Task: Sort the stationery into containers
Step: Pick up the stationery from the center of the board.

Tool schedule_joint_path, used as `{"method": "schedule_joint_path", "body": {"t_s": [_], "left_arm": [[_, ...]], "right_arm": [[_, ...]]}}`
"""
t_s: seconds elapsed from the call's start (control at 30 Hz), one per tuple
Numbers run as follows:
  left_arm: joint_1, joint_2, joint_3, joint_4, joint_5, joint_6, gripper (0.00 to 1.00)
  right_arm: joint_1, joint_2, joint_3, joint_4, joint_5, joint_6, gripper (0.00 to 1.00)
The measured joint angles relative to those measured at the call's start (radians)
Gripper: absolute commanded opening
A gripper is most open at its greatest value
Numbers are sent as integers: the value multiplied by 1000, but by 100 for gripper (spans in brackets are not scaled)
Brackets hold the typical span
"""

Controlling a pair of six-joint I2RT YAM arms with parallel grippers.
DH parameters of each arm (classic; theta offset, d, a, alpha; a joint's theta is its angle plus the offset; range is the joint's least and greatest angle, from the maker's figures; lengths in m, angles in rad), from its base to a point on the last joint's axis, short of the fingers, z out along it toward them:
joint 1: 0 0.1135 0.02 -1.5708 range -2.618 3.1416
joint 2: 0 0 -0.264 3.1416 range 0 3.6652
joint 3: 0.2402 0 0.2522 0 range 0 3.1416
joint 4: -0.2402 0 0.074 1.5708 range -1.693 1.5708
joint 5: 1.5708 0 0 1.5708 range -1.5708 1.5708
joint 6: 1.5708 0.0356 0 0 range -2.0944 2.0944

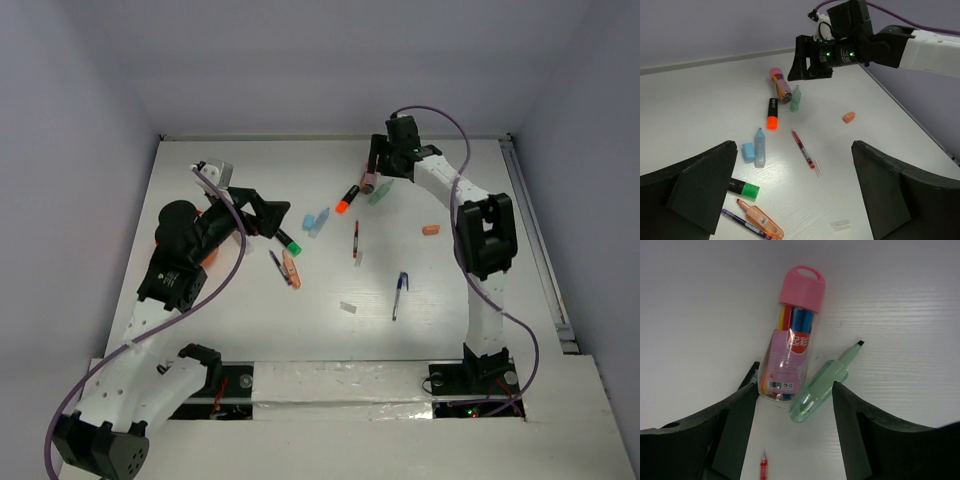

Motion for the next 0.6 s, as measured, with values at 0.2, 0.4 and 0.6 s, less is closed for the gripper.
{"method": "schedule_joint_path", "body": {"t_s": [0.2,0.4,0.6], "left_arm": [[0,13,0,-3,-15,0,99],[0,19,0,-7,-19,0,99],[0,26,0,-7,-21,0,99]], "right_arm": [[20,94,55,-31,-18,14,70],[21,168,147,-35,-46,32,71],[21,216,195,-44,-47,47,71]]}}
